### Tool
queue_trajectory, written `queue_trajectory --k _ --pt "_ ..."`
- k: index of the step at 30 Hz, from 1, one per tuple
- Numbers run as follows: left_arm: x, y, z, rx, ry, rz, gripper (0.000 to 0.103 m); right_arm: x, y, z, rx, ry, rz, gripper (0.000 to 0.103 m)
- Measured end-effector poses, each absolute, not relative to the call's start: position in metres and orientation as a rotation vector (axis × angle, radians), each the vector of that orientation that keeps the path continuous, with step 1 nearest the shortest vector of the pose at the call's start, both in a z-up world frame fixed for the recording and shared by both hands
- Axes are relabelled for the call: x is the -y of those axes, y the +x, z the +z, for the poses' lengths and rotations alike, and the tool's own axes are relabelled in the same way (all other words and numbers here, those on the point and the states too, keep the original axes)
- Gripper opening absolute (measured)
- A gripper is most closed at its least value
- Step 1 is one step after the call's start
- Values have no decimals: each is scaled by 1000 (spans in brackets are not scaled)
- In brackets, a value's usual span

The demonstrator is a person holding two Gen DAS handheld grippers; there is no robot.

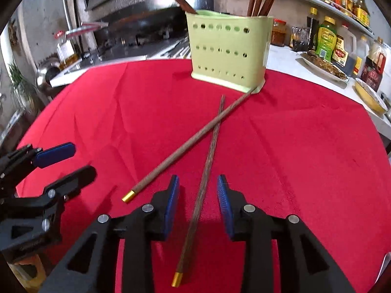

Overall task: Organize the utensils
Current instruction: 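Close the right gripper on one chopstick while the left gripper approaches the other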

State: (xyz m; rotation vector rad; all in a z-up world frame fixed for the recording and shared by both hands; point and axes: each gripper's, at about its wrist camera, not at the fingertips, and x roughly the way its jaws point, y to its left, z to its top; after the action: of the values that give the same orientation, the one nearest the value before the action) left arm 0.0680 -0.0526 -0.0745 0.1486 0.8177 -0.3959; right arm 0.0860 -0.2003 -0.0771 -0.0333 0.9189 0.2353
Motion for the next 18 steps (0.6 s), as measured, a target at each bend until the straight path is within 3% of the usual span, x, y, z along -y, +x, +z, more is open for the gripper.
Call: queue_trajectory --k 3,7,11,18 --pt "70 71 -80 -840 168 -488 43 202 84 -82 -936 -41 253 12" --pt "89 80 -90 -880 208 -531 33 212 83 -83 -936 -16 251 9" --pt "93 85 -98 -903 230 -505 7 221 83 -84 -935 -9 234 7" --pt "74 72 -97 -897 237 -384 7 236 71 -84 -919 -22 168 7"
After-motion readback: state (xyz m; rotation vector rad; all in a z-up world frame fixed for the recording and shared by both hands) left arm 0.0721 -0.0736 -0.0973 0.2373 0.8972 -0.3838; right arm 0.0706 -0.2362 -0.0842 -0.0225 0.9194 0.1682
